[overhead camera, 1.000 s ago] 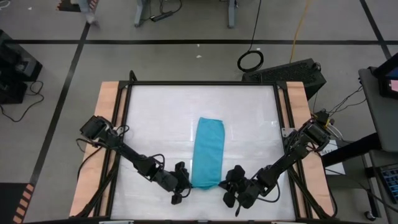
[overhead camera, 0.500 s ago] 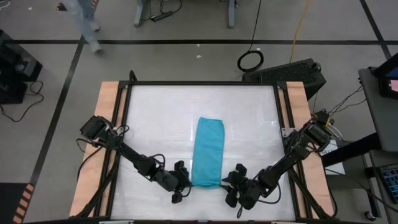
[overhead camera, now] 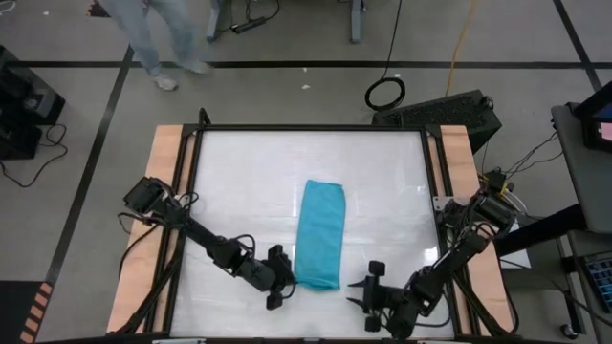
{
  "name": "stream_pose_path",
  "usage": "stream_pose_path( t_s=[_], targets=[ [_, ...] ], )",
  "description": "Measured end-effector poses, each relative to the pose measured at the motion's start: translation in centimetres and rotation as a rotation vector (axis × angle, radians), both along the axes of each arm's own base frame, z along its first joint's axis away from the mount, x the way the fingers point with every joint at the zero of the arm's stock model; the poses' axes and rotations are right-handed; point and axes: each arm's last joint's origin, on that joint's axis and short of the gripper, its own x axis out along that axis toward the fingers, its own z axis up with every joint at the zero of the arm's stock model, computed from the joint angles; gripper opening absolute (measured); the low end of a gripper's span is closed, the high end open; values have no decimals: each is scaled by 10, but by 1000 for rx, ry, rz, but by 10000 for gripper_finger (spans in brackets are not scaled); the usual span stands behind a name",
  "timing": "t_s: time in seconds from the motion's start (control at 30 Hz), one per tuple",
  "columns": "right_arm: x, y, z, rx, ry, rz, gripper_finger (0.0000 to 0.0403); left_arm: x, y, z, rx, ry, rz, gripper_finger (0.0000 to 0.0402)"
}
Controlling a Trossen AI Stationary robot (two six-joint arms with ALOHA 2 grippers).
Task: Roll towel into tight, uniform cylinder
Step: Roll the blue towel
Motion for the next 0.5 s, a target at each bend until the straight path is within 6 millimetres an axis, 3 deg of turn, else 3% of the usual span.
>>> stream_pose_path(
  t_s=[0.23,0.5],
  targets=[
    [-5,13,7,-160,-59,145,153,3,6,0,-15,7,6,0],
    [-2,16,12,-224,-95,207,160,5,8,0,-21,9,7,0]
  ],
)
